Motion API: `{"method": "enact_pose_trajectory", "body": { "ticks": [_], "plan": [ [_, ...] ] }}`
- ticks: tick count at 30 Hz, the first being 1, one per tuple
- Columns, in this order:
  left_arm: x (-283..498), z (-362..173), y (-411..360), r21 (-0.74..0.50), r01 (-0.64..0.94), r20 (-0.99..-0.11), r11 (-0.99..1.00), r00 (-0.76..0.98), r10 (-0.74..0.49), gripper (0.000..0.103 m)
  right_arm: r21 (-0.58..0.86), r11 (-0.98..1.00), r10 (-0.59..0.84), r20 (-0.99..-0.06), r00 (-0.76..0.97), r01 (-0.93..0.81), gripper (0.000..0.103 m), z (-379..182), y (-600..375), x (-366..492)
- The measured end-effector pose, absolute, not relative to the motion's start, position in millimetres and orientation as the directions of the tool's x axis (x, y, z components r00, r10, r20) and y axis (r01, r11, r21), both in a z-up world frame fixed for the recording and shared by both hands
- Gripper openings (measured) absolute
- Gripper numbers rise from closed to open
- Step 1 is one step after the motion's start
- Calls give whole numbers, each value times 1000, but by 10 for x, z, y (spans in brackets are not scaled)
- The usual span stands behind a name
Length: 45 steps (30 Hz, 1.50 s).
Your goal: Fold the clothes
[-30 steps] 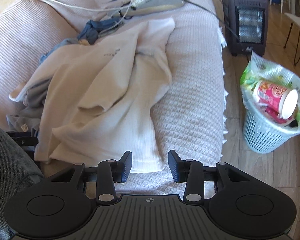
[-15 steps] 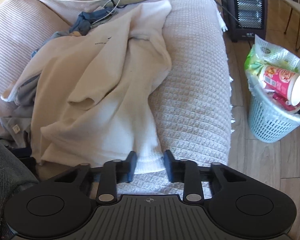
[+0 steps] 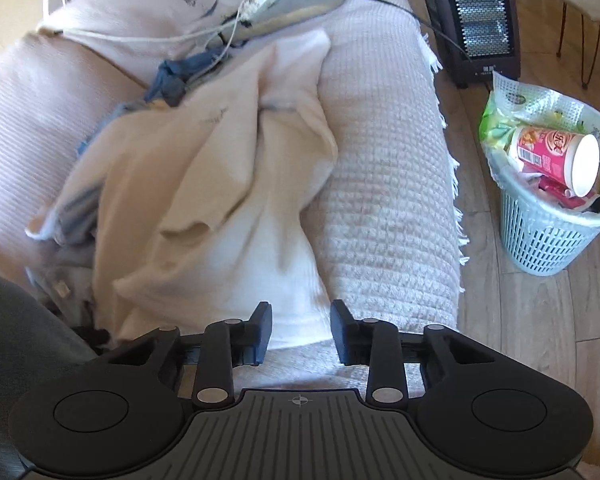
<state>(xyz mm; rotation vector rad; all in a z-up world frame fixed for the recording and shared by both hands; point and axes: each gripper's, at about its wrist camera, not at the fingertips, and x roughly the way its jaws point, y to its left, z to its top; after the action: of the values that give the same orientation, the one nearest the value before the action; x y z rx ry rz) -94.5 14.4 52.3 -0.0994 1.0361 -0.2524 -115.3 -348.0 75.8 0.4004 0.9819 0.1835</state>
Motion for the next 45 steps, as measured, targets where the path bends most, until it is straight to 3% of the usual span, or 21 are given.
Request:
{"method": "enact_pose_trajectory", "body": {
  "ticks": [4, 5, 8, 10, 12, 17, 19, 21, 24, 32, 36, 40, 45],
  "plan": [
    [-857, 366, 30, -170, 183, -846, 968, 477, -239, 48, 370, 928, 299, -793, 531, 30, 35, 578, -3409, -1074],
    [-839, 335, 26, -180, 178, -843, 967, 480, -245, 43, 356, 934, 289, -799, 527, 28, 35, 544, -3390, -1058],
    [-827, 356, 16, -229, 190, -824, 955, 484, -294, 11, 311, 949, 246, -816, 523, 39, 26, 502, -3326, -1036],
    [-851, 483, 31, -245, 203, -811, 948, 493, -315, 8, 275, 961, 217, -823, 526, 32, 15, 545, -3281, -1045],
    [-869, 670, 139, -322, 192, -778, 927, 504, -375, 7, 261, 964, 197, -821, 536, 45, 11, 638, -3317, -1076],
    [-950, 1323, 467, -418, 227, -672, 880, 575, -467, 7, 270, 958, 171, -808, 564, 96, 10, 978, -3545, -1226],
    [-896, 1339, 504, -433, 224, -678, 873, 557, -479, 7, 269, 958, 169, -803, 571, 95, 10, 1092, -3597, -1302],
    [-873, 1121, 427, -365, 215, -746, 906, 514, -423, 7, 282, 953, 174, -807, 564, 111, 10, 1076, -3631, -1330],
    [-887, 676, 212, -156, 222, -854, 962, 459, -244, 7, 273, 955, 173, -835, 522, 120, 10, 858, -3575, -1297],
    [-792, 461, 55, -54, 210, -884, 976, 444, -145, 18, 239, 961, 150, -875, 460, 141, 11, 474, -3505, -1212],
    [-836, 583, 88, -108, 192, -890, 976, 418, -180, 19, 249, 961, 166, -870, 465, 123, 18, 523, -3527, -1234],
    [-900, 980, 215, -235, 199, -844, 951, 444, -302, 19, 284, 954, 195, -834, 516, 99, 19, 720, -3627, -1312],
    [-733, 1506, 239, -338, 225, -699, 914, 590, -404, 39, 251, 965, 155, -784, 601, 78, 19, 1029, -3728, -1235]
  ]
}}
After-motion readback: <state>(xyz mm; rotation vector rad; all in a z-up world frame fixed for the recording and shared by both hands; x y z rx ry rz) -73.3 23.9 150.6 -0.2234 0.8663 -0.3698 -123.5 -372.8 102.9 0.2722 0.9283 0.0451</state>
